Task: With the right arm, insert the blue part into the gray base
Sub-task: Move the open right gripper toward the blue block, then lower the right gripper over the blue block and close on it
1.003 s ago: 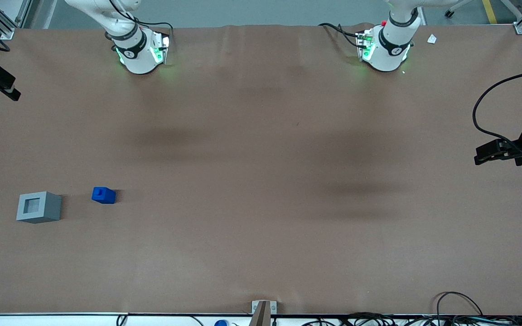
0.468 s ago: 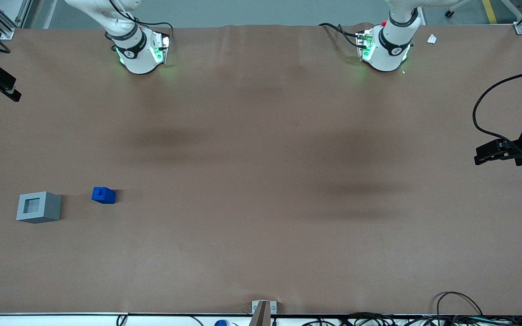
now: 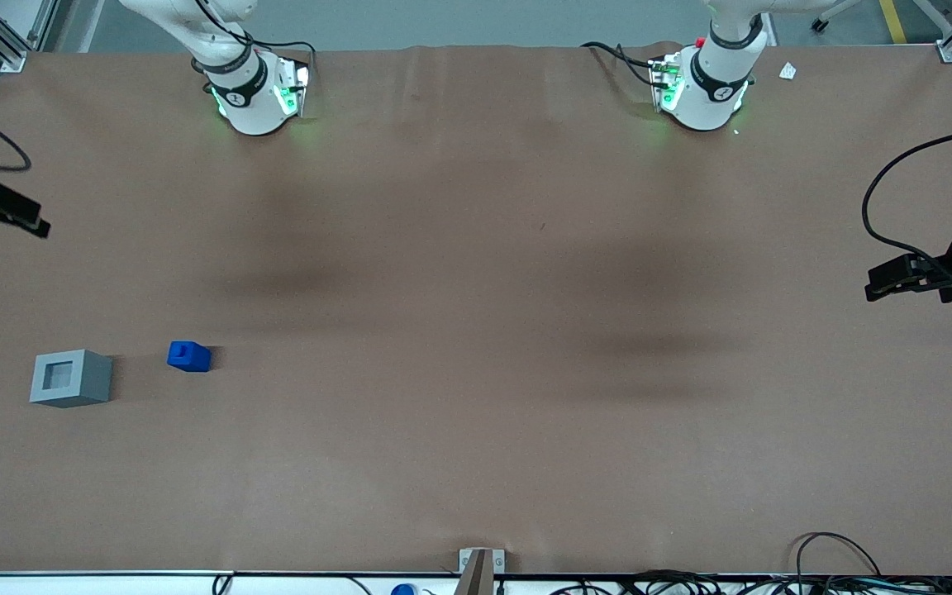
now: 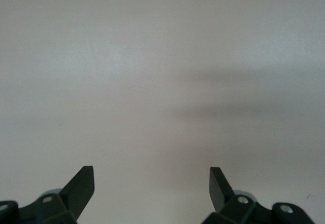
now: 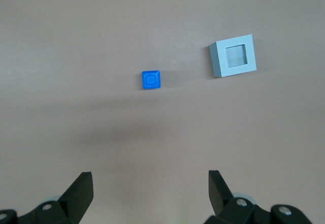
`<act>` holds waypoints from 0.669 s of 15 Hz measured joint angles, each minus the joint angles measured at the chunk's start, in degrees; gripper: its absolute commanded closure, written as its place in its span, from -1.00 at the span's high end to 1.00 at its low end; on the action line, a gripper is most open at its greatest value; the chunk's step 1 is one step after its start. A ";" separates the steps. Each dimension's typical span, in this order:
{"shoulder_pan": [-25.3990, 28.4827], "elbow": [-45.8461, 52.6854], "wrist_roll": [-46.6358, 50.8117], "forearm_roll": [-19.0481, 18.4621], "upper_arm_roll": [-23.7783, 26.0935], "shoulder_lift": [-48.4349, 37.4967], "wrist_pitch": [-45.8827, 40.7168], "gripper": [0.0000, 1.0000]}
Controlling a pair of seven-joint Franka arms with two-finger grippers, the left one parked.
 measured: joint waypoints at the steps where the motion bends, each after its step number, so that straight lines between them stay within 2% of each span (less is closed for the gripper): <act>1: -0.20 -0.05 -0.03 0.00 0.00 1.99 1.23 1.00; 6: -0.54 -0.78 -0.05 0.03 0.00 10.72 8.81 1.00; 10: -0.52 -7.11 -0.05 0.08 0.15 13.77 20.76 1.00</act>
